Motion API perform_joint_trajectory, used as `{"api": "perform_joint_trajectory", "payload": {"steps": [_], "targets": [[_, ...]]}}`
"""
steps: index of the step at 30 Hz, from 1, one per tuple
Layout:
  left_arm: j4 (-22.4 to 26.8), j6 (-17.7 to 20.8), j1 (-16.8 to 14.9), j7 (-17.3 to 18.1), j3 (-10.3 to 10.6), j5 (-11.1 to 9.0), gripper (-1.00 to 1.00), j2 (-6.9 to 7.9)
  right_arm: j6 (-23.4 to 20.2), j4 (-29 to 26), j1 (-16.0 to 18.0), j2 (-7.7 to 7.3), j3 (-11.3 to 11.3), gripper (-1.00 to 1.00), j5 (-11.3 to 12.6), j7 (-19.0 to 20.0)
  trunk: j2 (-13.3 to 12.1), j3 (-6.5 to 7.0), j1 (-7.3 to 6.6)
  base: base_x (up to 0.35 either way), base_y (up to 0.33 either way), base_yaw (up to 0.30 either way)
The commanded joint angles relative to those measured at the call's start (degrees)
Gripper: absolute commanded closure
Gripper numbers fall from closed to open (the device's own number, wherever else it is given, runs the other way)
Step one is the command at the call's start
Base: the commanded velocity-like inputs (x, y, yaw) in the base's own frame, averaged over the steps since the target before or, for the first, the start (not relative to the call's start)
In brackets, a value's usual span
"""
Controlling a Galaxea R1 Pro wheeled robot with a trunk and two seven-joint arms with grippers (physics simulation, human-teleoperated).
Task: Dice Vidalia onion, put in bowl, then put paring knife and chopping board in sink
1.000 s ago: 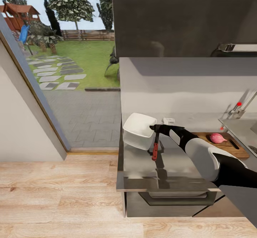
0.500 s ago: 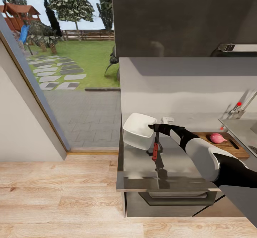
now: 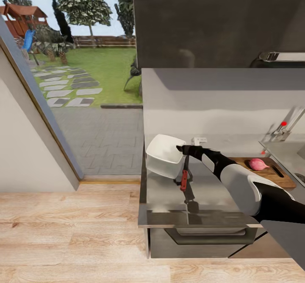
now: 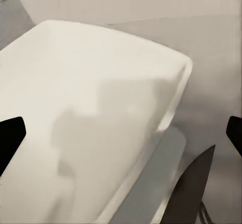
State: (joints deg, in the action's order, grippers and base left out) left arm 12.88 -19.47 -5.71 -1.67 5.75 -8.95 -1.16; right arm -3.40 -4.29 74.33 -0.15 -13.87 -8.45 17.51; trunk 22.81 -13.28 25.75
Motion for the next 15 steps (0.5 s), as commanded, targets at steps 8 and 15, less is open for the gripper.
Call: {"api": "perform_joint_trajectory", "payload": {"steps": [8, 15], "targets": [[0.0, -0.2, 0.0, -0.2, 0.5, -0.6, -1.00, 0.08, 0.4, 0.0, 0.0, -0.19, -0.5, -1.00, -0.6, 2.4, 0.1, -0.10, 0.03, 0.000, 0.000, 0.000], [0.0, -0.2, 0.0, -0.2, 0.5, -0.6, -1.00, 0.11, 2.2, 0.1, 0.0, -0.57, -0.5, -1.00, -0.6, 3.2, 0.1, -0.10, 0.03, 0.000, 0.000, 0.000]]}}
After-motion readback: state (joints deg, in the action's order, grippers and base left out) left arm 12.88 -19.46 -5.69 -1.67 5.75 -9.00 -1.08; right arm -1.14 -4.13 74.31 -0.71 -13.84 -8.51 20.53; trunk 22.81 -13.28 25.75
